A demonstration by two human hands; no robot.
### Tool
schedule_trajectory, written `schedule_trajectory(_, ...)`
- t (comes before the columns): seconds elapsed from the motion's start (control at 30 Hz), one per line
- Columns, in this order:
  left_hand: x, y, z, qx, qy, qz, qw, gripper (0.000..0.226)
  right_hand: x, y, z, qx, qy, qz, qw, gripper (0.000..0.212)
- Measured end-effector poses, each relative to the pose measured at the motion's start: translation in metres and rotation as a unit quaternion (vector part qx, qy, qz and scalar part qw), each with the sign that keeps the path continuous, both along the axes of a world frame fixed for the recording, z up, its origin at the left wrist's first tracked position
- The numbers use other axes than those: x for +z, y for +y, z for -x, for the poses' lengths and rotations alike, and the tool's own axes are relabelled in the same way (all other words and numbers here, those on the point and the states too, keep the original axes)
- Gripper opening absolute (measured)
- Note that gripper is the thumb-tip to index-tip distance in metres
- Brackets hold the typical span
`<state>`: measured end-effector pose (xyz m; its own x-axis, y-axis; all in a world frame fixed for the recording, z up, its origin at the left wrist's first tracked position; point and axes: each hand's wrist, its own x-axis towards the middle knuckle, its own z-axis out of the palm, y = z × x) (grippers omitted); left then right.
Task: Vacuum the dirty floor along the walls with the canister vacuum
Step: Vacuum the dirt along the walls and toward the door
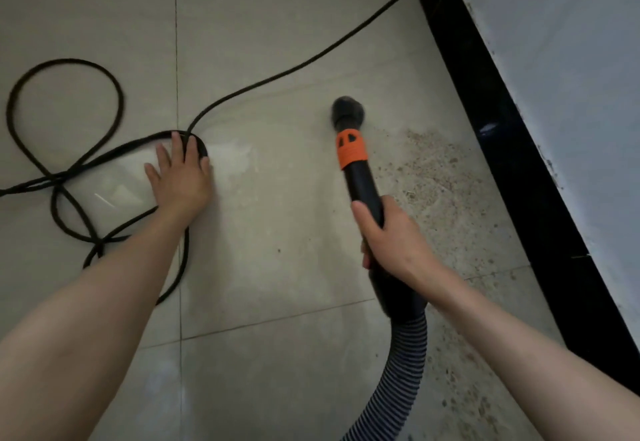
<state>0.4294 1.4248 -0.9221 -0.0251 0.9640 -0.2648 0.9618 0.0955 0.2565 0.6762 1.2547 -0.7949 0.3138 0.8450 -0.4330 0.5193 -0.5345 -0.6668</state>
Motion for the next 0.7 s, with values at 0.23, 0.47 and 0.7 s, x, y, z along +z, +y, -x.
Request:
schedule_trajectory(0.23, 0.009, 0.01, -0.012, 0.006, -0.023, 0.011, 1.0, 0.05, -0.004, 0.002, -0.019, -0.029, 0.0, -0.003, 1.0, 0.026)
schedule_trajectory(0.47, 0.012, 0.002, -0.022, -0.051, 0.017, -0.022, 0.998, 0.052, -0.002, -0.009, -0.003, 0.028, -0.003, 0.006, 1.0, 0.03)
schedule_trajectory(0.7, 0.013, -0.012, -0.033, -0.104, 0.09, -0.019, 0.99, 0.067, 0.003, -0.017, -0.009, 0.03, 0.015, 0.015, 0.999, 0.027)
